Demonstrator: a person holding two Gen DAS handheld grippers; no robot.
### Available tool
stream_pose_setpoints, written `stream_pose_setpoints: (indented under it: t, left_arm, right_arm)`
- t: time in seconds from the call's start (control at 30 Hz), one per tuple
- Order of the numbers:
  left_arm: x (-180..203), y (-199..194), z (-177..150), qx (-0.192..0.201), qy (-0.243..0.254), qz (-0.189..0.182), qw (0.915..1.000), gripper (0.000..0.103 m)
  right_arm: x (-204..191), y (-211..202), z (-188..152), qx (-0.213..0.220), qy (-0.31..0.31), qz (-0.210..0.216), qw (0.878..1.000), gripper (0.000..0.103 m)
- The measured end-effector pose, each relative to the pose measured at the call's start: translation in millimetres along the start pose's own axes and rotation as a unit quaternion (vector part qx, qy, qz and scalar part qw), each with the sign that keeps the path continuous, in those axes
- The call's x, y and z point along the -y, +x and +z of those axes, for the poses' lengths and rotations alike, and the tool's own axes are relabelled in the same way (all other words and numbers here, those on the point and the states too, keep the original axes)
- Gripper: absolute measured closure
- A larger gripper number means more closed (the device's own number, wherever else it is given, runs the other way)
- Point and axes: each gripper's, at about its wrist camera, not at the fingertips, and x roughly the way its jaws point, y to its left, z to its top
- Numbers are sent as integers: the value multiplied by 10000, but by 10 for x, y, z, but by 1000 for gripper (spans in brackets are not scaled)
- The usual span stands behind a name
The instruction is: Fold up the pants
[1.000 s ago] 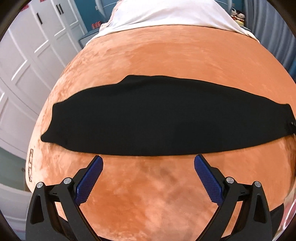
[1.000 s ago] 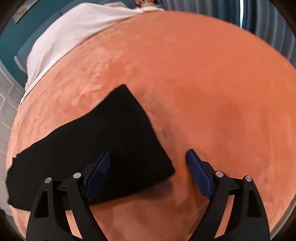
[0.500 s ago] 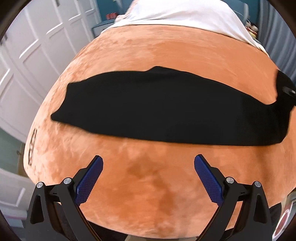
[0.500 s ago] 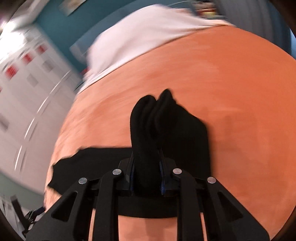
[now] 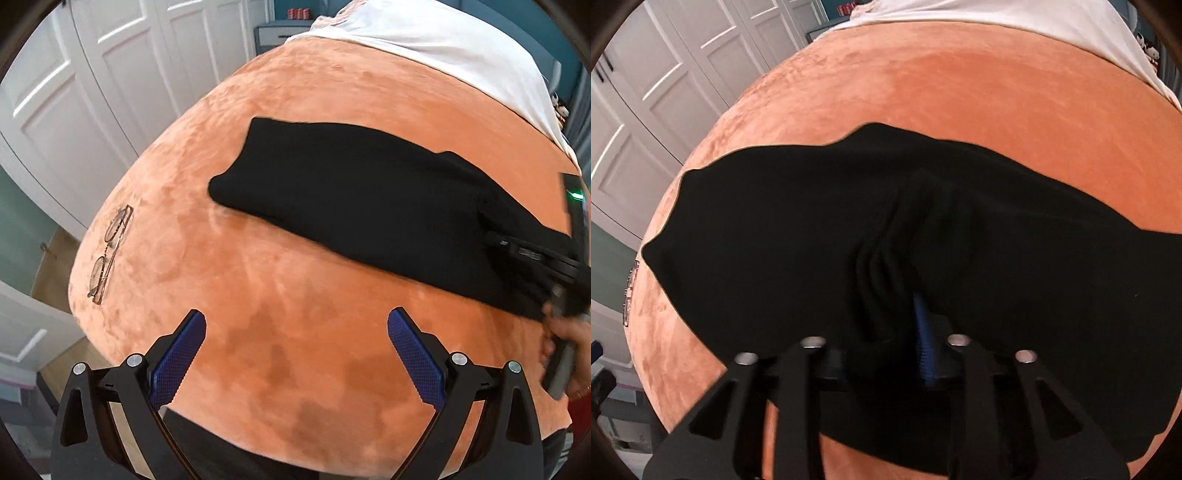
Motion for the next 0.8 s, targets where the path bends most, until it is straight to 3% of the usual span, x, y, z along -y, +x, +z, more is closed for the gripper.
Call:
stream_pose_setpoints:
  t: [0.13, 0.23, 0.27, 0.33, 0.47, 0.57, 0.67, 0.8]
  left_arm:
    - [-253, 284, 177, -150, -523, -358, 9979, 5]
    - [-470, 608, 412, -330, -1315, -945, 9862, 5]
    - [-511, 685, 464, -362, -1478, -1060, 9827, 5]
    - [-615, 903, 605, -455, -1900, -1201, 9733, 5]
    - [-727, 1175, 733, -589, -2315, -1041, 9655, 7]
    - [-703, 1259, 804, -509, -2293, -830, 9685, 7]
    - [-563, 1325, 894, -409, -1998, -436, 9780, 7]
    - [-493, 1444, 953, -260, -1988, -39, 9797, 5]
  right_arm:
    - [-92, -402, -61, 301, -59, 110, 9995, 53]
    - [-63, -785, -218, 665, -104, -157, 9976, 41]
    - [-28, -867, -267, 728, -92, -245, 9970, 34]
    - [123, -1040, -409, 834, 42, -446, 9955, 30]
    - [858, -1314, -732, 872, 902, -916, 9879, 30]
    - [1605, -1454, -965, 814, 1769, -1111, 9745, 30]
    - [2102, -1378, -1010, 679, 2271, -1021, 9661, 30]
    - [2353, -961, -945, 448, 2714, -413, 9605, 30]
